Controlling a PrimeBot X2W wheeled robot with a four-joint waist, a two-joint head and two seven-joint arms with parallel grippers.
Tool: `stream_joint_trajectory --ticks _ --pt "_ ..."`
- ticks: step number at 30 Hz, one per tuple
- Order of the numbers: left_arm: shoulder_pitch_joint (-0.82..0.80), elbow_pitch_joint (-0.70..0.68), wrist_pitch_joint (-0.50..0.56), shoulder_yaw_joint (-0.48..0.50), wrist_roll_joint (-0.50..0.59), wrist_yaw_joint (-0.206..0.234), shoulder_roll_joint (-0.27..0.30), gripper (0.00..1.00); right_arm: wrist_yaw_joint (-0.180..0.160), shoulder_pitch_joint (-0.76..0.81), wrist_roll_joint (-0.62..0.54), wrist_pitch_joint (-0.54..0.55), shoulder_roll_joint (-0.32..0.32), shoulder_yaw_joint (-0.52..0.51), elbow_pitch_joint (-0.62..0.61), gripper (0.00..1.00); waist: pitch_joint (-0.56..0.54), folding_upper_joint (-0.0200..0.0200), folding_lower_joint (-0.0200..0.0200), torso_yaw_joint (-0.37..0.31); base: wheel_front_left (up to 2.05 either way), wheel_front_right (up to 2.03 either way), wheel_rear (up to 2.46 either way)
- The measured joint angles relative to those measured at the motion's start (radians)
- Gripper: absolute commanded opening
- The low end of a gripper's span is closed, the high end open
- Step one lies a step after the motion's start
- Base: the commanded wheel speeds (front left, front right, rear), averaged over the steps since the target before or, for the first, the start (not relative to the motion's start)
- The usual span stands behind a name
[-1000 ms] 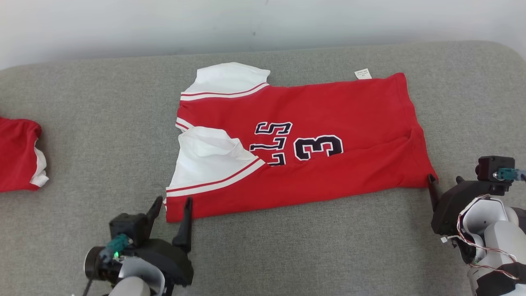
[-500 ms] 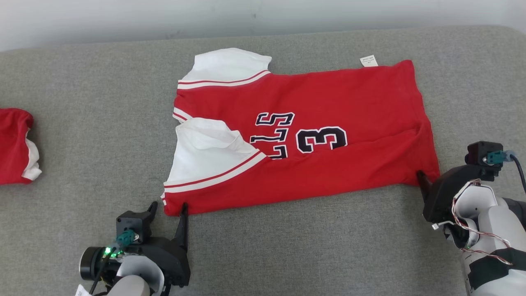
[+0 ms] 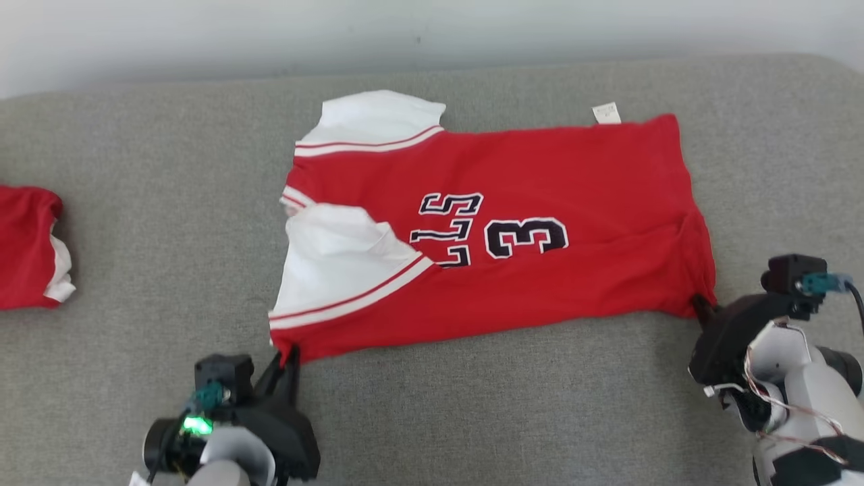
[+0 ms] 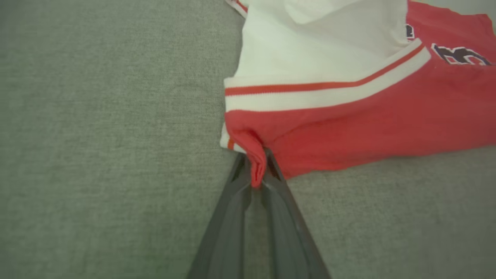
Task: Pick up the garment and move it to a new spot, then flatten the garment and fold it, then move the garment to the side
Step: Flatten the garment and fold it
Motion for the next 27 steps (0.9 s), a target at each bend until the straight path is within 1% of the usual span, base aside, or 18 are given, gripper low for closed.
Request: stream_joint_trajectory --ticks 6,11,18,24,25,26,27 --pt "0.083 -0.057 0.006 -0.003 -0.017 0.001 0.024 0.00 0.000 0.093 0.039 -0.032 -0.007 -0.009 -0.098 0.00 -0.052 0.0000 0.0000 0.002 0.00 0.00 0.00" --pt "0.171 -0.155 0.029 -0.006 -0.027 0.025 0.047 0.00 0.000 0.199 0.044 -0.008 -0.002 -0.039 -0.188 0.00 -0.095 0.0000 -0.0001 0.006 0.00 0.00 0.00" --pt "0.299 -0.292 0.085 -0.022 -0.032 0.073 0.079 0.00 0.000 0.329 0.020 0.034 0.033 -0.083 -0.281 0.00 -0.138 -0.0001 -0.0002 0.012 0.00 0.00 0.00" --pt "0.362 -0.334 0.112 -0.031 -0.044 0.089 0.094 0.00 0.000 0.388 0.001 0.060 0.067 -0.110 -0.313 0.00 -0.155 0.0000 -0.0002 0.016 0.00 0.00 0.00" --pt "0.366 -0.339 0.113 -0.031 -0.044 0.090 0.095 0.19 0.000 0.394 -0.002 0.064 0.072 -0.114 -0.315 0.00 -0.157 0.0000 -0.0002 0.017 0.00 0.00 0.00" --pt "0.370 -0.341 0.116 -0.033 -0.044 0.091 0.096 0.31 0.000 0.399 -0.007 0.071 0.076 -0.118 -0.317 0.00 -0.158 0.0000 -0.0002 0.017 0.00 0.00 0.00" --pt "0.374 -0.341 0.119 -0.036 -0.044 0.094 0.097 0.58 0.000 0.405 -0.014 0.078 0.080 -0.121 -0.320 0.00 -0.159 0.0000 -0.0002 0.017 0.00 0.00 0.00"
